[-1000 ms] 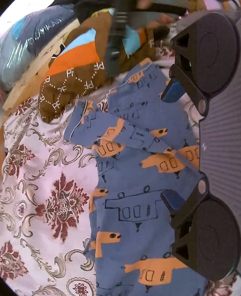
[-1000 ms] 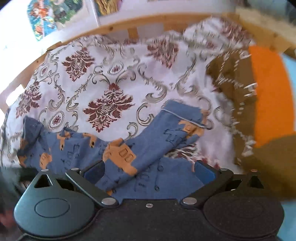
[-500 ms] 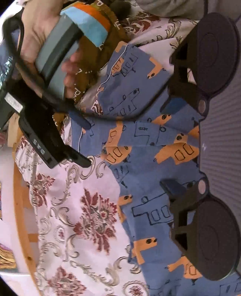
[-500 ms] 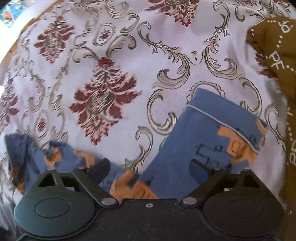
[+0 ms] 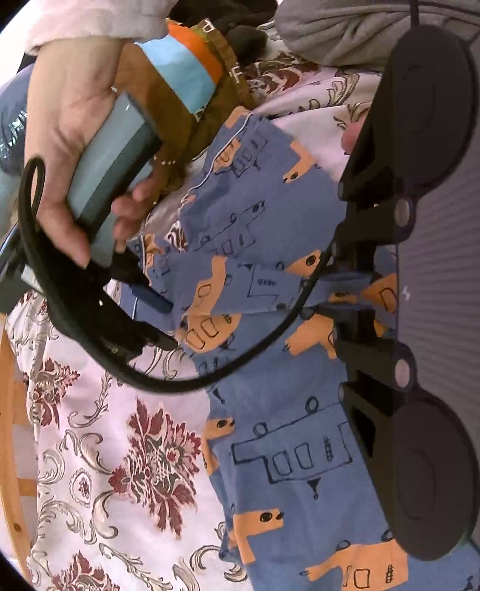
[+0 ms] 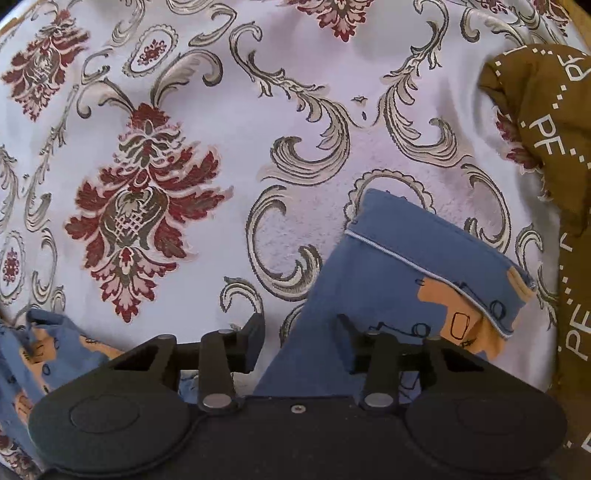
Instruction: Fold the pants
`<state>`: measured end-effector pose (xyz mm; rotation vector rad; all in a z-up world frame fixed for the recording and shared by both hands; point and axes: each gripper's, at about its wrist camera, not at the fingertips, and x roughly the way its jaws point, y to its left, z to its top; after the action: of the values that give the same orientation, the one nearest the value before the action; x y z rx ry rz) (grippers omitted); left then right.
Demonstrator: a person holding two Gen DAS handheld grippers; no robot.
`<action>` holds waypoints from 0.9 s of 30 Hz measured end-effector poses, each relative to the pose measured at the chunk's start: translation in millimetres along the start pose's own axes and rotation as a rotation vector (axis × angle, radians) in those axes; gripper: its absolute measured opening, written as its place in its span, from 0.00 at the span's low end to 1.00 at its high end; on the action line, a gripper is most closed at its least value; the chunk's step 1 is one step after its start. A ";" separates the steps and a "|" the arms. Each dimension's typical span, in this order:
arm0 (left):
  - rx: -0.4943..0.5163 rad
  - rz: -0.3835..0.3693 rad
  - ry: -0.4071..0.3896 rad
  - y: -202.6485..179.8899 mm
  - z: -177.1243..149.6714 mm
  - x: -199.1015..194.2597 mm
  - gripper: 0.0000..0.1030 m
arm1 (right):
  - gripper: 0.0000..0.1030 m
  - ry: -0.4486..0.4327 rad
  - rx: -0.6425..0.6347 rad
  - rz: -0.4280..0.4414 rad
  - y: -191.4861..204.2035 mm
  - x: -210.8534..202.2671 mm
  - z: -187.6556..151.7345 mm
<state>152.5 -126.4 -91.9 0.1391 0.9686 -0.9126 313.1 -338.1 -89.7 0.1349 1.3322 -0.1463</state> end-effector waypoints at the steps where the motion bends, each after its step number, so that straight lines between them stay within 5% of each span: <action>1: 0.002 0.001 0.002 -0.6 -0.2 0.1 0.10 | 0.41 -0.001 -0.006 -0.010 1.3 0.5 0.4; 5: -0.004 0.015 0.010 -1.3 0.1 2.5 0.06 | 0.11 -0.009 -0.021 -0.048 3.8 1.5 -0.7; 8: -0.014 0.019 0.012 0.5 -0.1 2.7 0.05 | 0.01 -0.026 0.001 -0.036 -1.2 -1.1 -4.2; 19: -0.004 0.030 -0.014 -2.2 -0.2 -3.1 0.02 | 0.00 -0.268 0.159 0.119 -36.5 -56.1 -39.0; 27: 0.099 0.060 -0.054 -20.3 -3.4 -17.1 0.01 | 0.00 -0.552 0.345 0.194 -83.5 -134.9 -131.9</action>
<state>131.5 -127.3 -75.3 0.2257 0.8646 -0.9048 140.7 -392.3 9.9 0.4792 0.7297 -0.2290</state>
